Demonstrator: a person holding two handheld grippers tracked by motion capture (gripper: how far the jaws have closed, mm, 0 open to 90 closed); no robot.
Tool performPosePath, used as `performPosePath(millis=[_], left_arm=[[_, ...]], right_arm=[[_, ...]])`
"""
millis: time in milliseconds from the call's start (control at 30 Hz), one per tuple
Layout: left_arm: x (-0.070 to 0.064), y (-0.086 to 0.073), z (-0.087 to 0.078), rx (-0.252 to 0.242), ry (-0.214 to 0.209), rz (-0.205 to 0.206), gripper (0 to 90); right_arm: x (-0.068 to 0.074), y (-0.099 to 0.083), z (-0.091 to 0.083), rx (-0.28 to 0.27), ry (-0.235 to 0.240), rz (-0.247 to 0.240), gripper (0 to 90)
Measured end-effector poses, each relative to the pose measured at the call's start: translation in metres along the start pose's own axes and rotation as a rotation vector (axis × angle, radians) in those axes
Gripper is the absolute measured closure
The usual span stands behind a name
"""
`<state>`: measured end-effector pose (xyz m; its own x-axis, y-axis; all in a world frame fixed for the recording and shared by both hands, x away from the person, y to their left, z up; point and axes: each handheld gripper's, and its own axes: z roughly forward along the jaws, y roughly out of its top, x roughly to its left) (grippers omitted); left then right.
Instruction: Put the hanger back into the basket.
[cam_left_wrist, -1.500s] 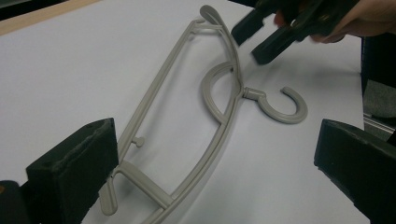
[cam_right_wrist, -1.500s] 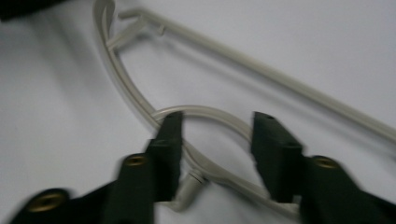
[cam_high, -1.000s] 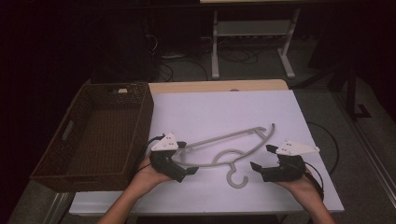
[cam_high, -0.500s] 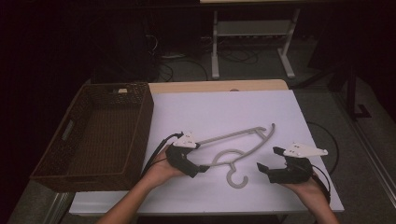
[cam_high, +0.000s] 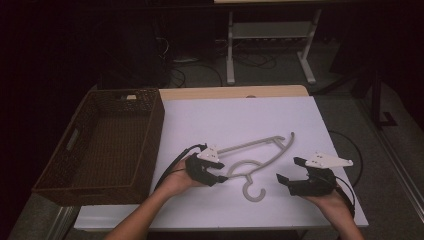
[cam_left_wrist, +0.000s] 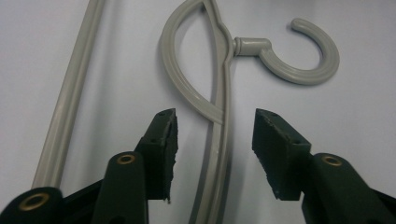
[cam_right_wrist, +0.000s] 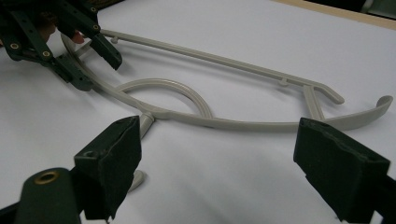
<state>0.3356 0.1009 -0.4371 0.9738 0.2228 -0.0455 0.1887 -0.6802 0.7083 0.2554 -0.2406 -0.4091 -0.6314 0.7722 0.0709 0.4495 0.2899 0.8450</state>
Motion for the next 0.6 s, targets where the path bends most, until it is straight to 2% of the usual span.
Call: performPosePath(millis=[200,500,600], left_arm=[[0.0,-0.0005,0.0024,0.015,-0.012,0.017,60.6],[-0.0008,-0.0011,0.0082,0.055,-0.022,0.045,69.4],[0.0002,-0.0016,0.0082,0.05,-0.023,0.045,71.0]], right_arm=[[-0.0004,-0.0003,0.0002,0.003,0.002,0.005,14.6],[-0.0017,-0.0007,0.0002,0.0,-0.002,0.007,14.6],[-0.0019,-0.0006,-0.0005,0.002,-0.002,0.011,14.6]])
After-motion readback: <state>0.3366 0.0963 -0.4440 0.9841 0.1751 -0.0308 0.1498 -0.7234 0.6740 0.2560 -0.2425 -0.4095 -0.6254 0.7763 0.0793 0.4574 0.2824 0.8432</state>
